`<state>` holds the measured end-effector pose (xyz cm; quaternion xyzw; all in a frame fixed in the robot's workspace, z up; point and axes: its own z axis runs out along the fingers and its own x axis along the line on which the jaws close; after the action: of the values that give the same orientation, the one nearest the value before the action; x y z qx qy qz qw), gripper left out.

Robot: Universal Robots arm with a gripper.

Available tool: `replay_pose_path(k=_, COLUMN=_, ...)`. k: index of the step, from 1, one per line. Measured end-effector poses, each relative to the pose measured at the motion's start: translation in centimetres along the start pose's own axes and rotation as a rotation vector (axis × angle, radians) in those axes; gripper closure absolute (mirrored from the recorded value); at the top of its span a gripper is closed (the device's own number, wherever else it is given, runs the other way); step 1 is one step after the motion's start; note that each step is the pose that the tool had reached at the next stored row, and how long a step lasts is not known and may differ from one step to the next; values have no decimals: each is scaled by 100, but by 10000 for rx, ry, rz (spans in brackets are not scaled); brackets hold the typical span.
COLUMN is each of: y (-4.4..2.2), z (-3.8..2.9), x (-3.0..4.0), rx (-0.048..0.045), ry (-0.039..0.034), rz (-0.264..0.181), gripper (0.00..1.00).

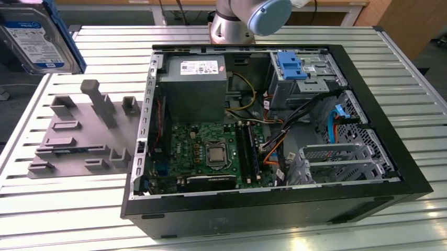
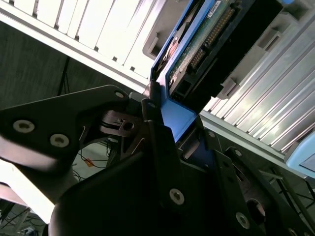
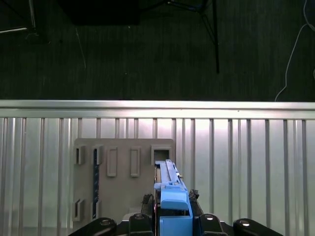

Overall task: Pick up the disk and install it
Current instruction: 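Pick up the disk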

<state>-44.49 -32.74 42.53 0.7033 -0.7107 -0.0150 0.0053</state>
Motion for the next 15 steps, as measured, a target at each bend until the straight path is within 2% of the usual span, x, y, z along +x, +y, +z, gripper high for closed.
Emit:
replay_pose_path(k=10, y=4, z=-148, x=-2, rx=0, ry=0, rz=0, gripper=63)
replay_pose_path(k=15, y=4, z=-154, x=-2, rx=0, ry=0, rz=0, gripper=63)
